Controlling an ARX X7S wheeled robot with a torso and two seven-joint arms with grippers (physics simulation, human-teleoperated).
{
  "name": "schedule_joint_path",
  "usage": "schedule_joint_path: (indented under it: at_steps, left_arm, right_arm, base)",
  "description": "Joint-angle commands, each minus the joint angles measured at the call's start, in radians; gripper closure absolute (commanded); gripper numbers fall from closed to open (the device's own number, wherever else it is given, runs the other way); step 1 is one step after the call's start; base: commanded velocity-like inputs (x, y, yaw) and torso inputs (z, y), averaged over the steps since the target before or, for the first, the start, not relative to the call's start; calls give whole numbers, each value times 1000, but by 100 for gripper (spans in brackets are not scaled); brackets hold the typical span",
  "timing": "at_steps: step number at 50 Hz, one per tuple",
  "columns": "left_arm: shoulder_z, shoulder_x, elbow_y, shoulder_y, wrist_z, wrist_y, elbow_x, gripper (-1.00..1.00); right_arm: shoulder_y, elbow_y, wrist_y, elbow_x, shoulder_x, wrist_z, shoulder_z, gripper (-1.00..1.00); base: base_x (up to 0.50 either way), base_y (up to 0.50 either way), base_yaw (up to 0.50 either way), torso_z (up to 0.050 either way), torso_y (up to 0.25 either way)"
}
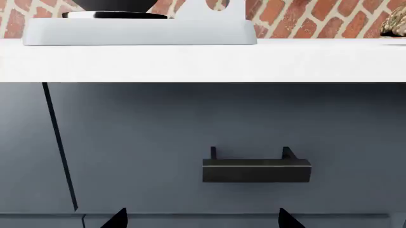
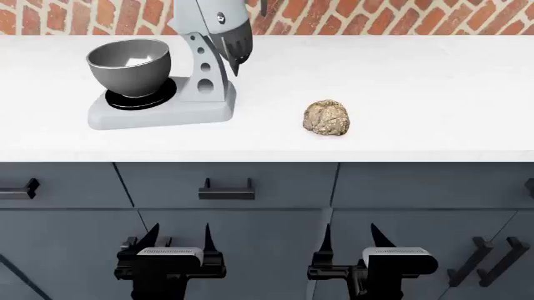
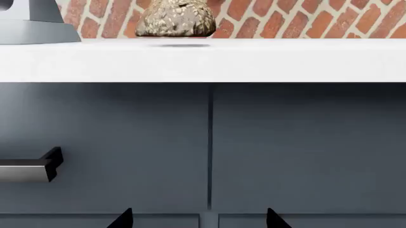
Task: Place the bread in the stand mixer bowl.
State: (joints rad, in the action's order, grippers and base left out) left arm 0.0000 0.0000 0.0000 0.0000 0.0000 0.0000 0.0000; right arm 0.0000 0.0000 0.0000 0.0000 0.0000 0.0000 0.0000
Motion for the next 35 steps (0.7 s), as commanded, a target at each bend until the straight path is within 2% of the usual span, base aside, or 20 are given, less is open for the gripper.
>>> schedule_joint_path:
  at_steps: [1, 6, 30, 35]
  left_arm:
    - [21, -15, -17, -5, -18, -1, -14, -100]
    - [49, -33, -1, 0, -32, -6, -38, -100]
    - [114, -76, -22, -1, -80, 4, -45, -100]
    - [120, -83, -32, -6, -95, 10, -39, -100]
  right_arm:
    - [2, 14, 18, 19, 13, 26, -17, -100]
    - [7, 13, 28, 34, 33, 49, -40, -100]
    - [6, 23, 7, 45, 71, 120, -97, -100]
    - [4, 10, 20, 59, 79, 113, -110, -100]
  base:
    - [0, 0, 0, 0, 0]
    - [0, 0, 0, 0, 0]
    - [0, 0, 0, 50, 0]
    - [0, 500, 0, 50, 0]
